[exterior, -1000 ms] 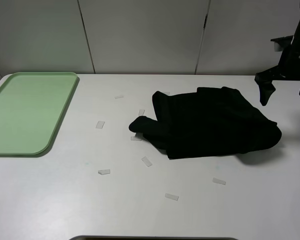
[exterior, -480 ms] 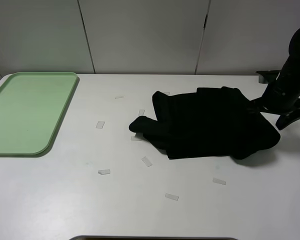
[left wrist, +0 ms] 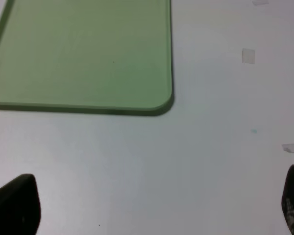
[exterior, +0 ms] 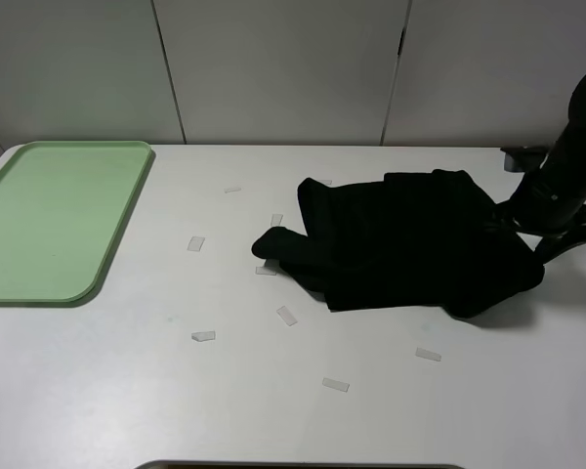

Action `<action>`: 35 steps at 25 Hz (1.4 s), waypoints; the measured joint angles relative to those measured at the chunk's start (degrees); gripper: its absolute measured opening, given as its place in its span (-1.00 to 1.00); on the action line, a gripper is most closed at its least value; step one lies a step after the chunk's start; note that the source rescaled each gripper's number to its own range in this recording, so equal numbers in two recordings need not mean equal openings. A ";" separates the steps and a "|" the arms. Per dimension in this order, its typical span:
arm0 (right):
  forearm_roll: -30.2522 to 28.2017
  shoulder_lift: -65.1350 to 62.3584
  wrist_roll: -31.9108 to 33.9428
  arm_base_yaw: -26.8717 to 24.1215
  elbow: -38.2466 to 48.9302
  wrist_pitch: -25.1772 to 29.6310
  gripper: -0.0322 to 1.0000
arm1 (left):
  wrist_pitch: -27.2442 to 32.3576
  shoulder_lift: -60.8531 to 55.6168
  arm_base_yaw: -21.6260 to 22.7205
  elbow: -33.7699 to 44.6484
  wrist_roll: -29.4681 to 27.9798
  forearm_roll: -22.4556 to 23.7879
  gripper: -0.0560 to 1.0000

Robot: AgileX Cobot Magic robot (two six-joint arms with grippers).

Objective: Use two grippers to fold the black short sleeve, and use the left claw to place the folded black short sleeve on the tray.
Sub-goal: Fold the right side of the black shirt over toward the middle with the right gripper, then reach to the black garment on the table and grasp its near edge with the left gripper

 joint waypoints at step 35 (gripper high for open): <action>2.83 -77.88 3.84 0.00 18.61 25.83 1.00 | 0.00 0.00 0.00 0.00 0.00 -0.05 0.97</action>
